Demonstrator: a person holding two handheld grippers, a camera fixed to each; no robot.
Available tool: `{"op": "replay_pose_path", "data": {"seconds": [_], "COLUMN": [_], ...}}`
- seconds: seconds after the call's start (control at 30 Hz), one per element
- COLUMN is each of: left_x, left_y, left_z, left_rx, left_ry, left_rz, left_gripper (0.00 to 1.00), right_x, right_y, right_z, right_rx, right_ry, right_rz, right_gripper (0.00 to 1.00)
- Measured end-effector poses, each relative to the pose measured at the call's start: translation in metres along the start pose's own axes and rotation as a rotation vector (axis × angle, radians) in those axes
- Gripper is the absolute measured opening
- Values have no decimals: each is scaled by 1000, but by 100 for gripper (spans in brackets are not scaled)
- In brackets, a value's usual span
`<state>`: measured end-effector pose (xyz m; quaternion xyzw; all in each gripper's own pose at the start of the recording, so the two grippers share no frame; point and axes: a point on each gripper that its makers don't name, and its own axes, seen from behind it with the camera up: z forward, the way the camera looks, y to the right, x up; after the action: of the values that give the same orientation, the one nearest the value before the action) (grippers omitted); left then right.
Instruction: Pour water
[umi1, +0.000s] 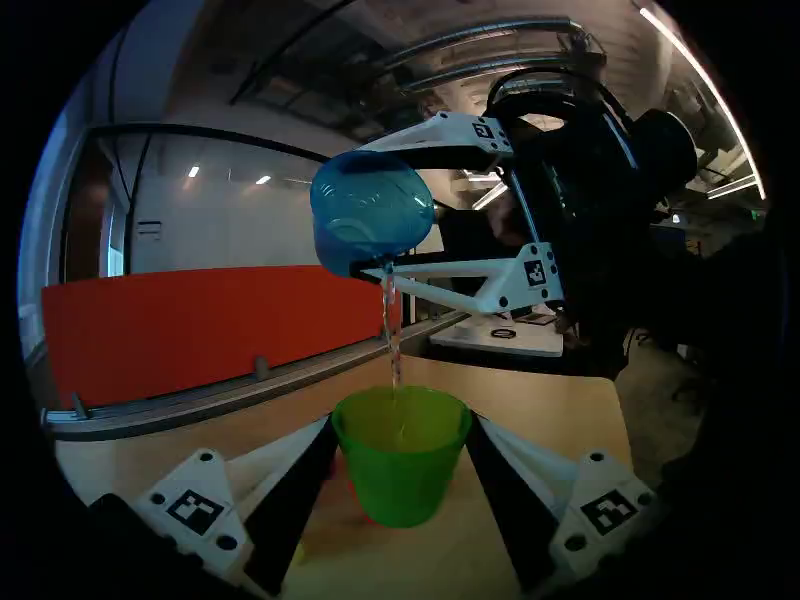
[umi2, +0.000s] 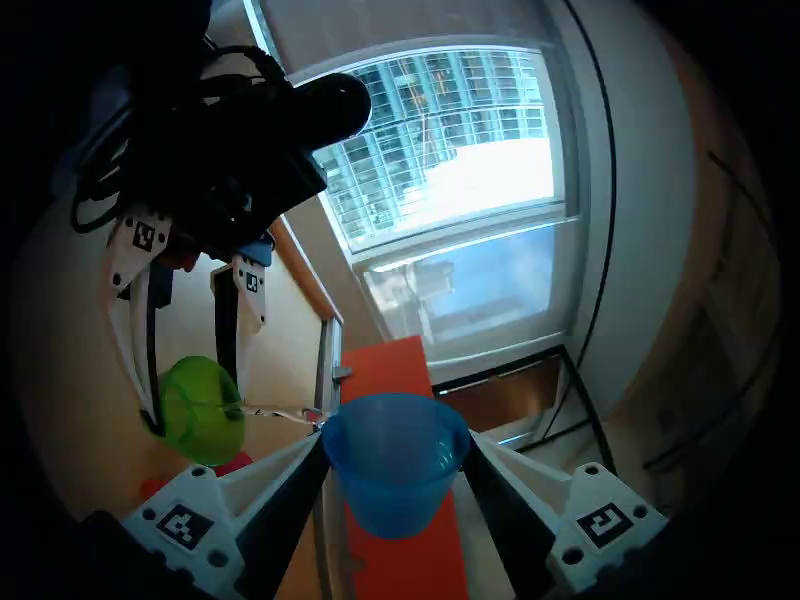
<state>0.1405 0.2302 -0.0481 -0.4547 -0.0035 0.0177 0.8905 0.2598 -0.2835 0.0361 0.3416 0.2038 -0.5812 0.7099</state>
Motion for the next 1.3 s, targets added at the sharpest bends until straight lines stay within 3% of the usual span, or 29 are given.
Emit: {"op": "replay_pose_path", "data": {"seconds": [1.3], "left_x": [5], "left_y": [3], "left_z": [3], "left_rx": [-4], "left_ry": [7], "left_rz": [0], "left_gripper": [88], "right_x": [4], "right_y": [12], "right_z": [-1], "right_rx": [-28], "right_ry": [-8], "right_rz": [-129], "right_gripper": [91]}}
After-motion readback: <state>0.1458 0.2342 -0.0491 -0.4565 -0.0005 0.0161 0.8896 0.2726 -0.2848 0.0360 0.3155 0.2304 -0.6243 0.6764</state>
